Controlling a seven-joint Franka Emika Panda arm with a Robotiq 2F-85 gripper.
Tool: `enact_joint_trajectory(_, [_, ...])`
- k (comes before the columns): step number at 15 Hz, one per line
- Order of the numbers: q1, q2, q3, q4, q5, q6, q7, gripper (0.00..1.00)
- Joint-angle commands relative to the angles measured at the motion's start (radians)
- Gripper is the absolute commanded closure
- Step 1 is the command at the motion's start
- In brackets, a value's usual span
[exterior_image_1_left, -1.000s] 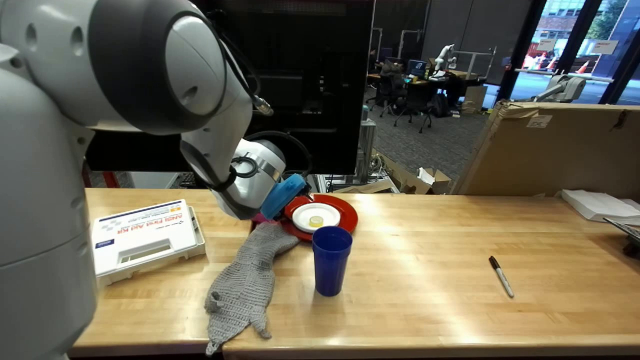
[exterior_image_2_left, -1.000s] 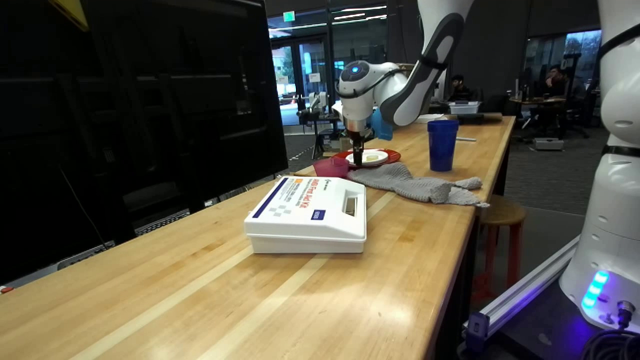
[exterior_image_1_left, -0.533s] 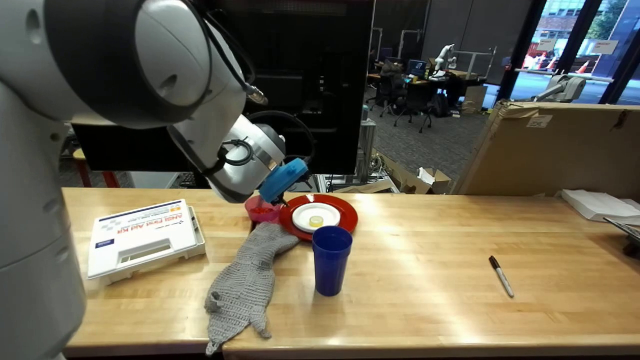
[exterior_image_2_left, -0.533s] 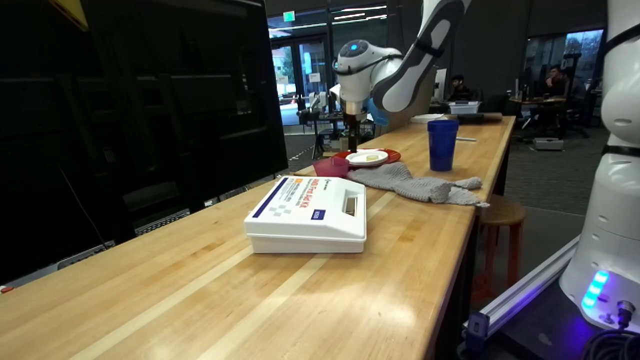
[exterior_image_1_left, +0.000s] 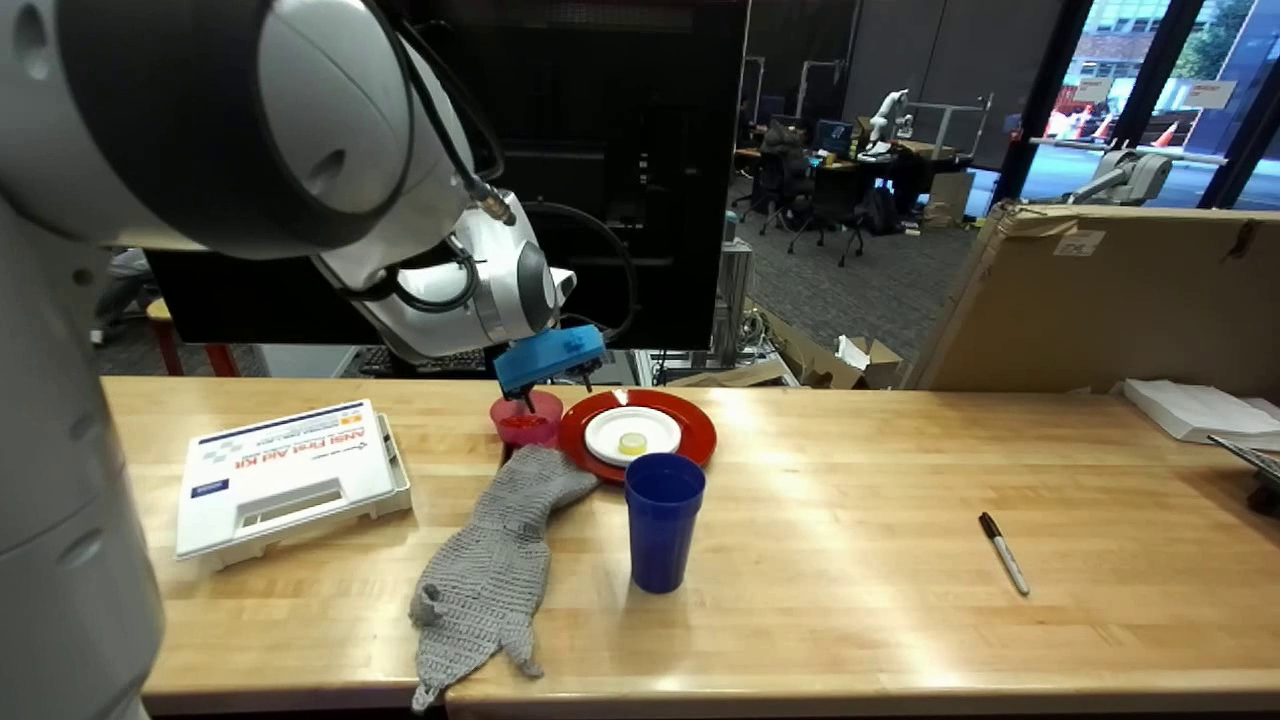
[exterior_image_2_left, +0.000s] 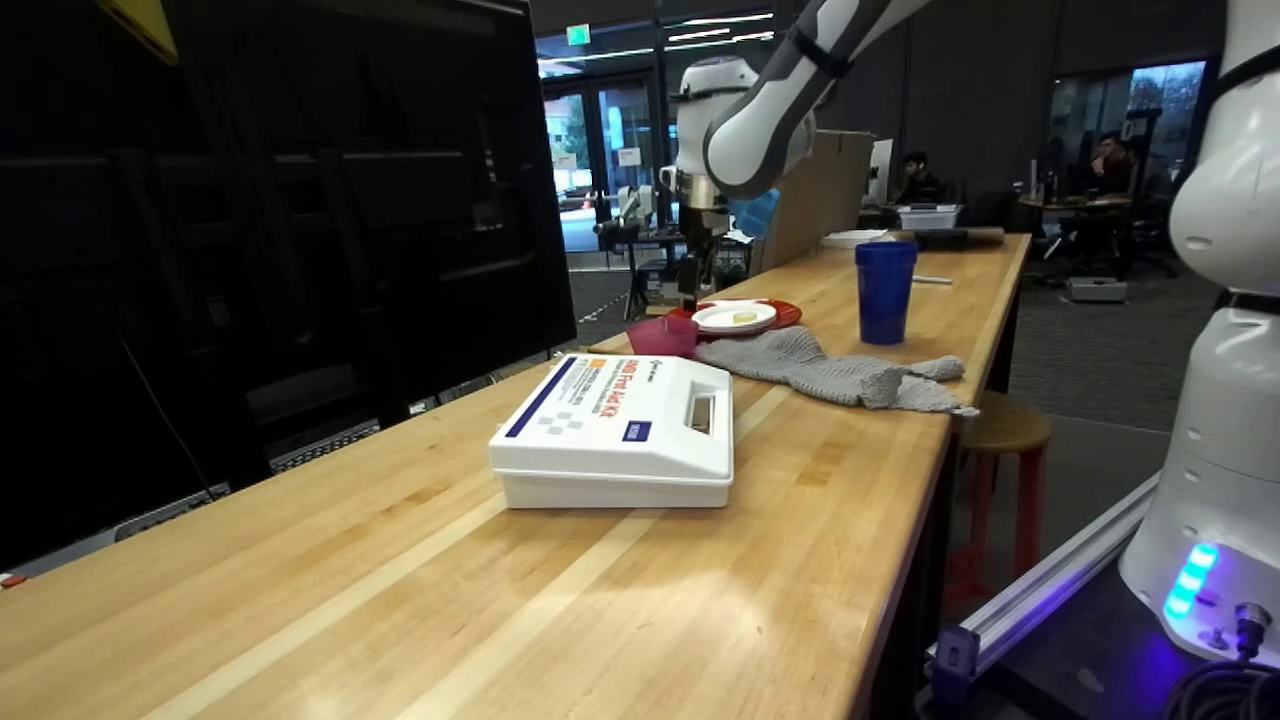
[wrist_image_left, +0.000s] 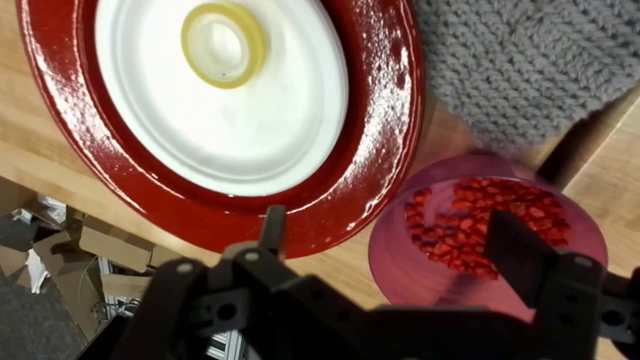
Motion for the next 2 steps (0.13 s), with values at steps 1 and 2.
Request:
enact_joint_trajectory(1, [0.09,-0.005,-0.092,-0.001,0.022,0.003,-0.016,0.0])
enact_joint_trajectory(2, [0.099,-0.003,-0.1,-0.002,0.021,0.003,-0.015,0.0])
